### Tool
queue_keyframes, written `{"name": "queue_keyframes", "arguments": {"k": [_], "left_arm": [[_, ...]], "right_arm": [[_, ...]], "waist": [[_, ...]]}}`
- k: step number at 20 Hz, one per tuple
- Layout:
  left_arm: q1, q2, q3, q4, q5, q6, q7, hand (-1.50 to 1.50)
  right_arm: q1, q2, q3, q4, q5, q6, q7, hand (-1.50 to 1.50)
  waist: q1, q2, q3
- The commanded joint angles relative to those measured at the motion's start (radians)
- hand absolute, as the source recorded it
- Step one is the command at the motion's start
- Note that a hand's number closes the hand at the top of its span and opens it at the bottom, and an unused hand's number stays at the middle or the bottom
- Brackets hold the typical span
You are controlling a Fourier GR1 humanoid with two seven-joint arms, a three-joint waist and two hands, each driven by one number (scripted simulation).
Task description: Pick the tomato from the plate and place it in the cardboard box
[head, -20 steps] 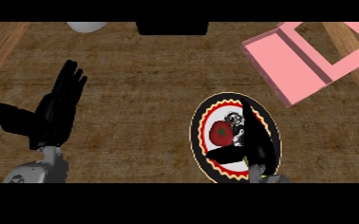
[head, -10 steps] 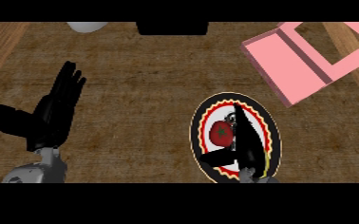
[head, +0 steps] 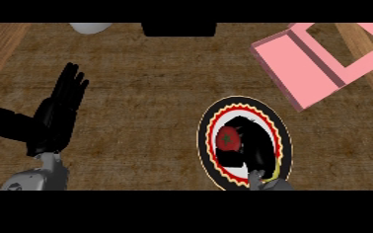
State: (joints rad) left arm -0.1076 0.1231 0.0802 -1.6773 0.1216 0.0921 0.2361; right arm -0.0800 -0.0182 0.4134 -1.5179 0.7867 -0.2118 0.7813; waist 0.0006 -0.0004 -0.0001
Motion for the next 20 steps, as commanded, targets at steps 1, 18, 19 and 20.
{"name": "queue_keyframes", "arguments": {"k": [1, 18, 19, 20], "left_arm": [[-0.01, 0.003, 0.006, -0.008, -0.001, -0.005, 0.017, 0.0], [0.043, -0.013, -0.008, 0.001, 0.008, -0.031, -0.033, 0.0], [0.018, -0.032, -0.023, -0.016, -0.022, 0.014, -0.004, 0.0], [0.019, -0.004, -0.004, -0.017, 0.0, -0.016, 0.004, 0.0]], "right_arm": [[-0.066, 0.017, -0.004, 0.026, 0.062, 0.025, 0.024, 1.5], [-0.52, 0.018, 0.383, 0.086, 0.146, 0.326, -0.208, 1.5], [-0.536, 0.018, 0.43, 0.087, 0.163, 0.321, -0.189, 1.5], [-0.572, 0.018, 0.397, 0.04, 0.169, 0.375, -0.174, 1.5]], "waist": [[0.001, 0.0, 0.0], [0.012, -0.002, 0.0], [0.012, -0.002, 0.0], [0.009, -0.002, 0.0]]}}
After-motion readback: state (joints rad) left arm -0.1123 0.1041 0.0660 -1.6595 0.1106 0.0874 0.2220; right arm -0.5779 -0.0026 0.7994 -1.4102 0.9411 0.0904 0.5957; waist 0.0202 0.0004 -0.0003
